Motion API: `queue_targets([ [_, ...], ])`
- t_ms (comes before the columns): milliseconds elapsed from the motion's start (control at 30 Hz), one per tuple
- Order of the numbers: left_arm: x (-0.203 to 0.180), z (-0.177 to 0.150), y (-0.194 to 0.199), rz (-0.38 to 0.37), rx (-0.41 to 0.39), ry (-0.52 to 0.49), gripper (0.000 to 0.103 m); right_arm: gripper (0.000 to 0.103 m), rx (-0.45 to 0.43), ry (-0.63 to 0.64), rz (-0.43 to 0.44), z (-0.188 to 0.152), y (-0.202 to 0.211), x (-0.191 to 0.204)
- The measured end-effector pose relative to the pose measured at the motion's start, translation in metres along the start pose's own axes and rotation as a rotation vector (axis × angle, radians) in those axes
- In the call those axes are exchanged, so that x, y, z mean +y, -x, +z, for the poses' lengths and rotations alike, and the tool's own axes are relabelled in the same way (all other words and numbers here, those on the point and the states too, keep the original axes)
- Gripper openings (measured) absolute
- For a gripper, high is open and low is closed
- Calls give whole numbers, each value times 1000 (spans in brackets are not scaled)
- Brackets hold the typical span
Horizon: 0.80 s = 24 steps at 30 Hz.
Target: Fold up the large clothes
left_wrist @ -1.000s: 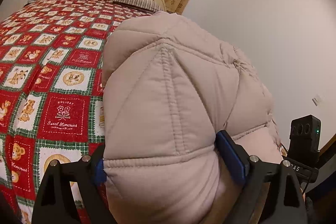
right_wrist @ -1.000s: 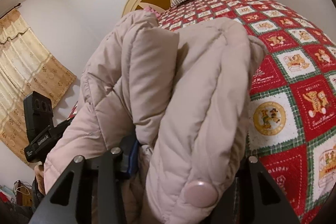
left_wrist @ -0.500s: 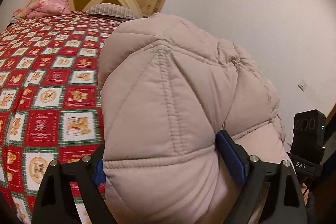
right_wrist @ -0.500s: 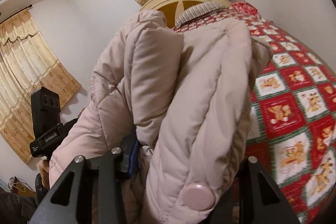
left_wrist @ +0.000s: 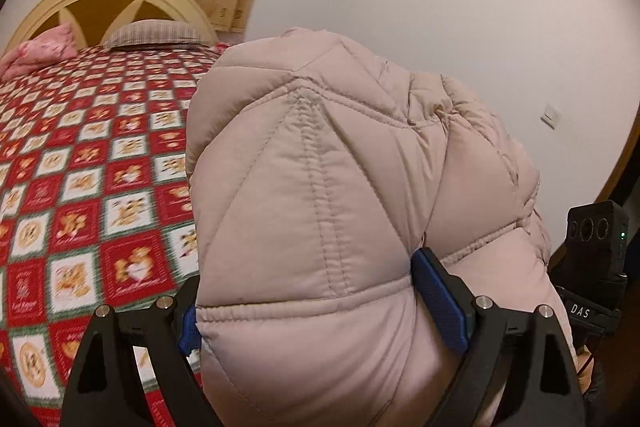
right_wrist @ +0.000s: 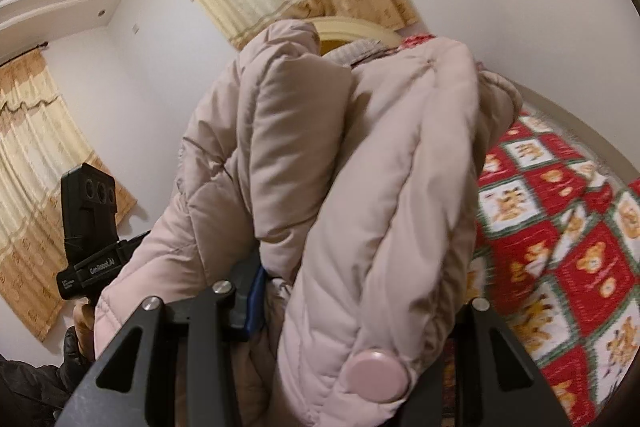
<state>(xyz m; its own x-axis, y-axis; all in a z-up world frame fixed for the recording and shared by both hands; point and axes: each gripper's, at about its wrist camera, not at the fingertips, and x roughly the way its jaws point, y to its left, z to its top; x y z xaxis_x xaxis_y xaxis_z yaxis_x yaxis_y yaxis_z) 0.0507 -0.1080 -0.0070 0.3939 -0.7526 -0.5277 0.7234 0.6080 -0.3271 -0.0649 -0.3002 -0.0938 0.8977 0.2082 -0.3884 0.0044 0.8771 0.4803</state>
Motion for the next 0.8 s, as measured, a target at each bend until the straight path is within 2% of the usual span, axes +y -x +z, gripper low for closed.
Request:
queue_targets([
  [467, -33, 31, -73, -62, 37, -80, 90, 45, -93, -31, -122, 5, 14, -26],
  [633, -34, 43, -101, -25, 48, -84, 90, 45, -106, -20, -144, 19, 0, -45],
  [800, -28, 47, -150, 70, 103, -91, 90, 45, -88, -53, -152, 20, -29, -82],
])
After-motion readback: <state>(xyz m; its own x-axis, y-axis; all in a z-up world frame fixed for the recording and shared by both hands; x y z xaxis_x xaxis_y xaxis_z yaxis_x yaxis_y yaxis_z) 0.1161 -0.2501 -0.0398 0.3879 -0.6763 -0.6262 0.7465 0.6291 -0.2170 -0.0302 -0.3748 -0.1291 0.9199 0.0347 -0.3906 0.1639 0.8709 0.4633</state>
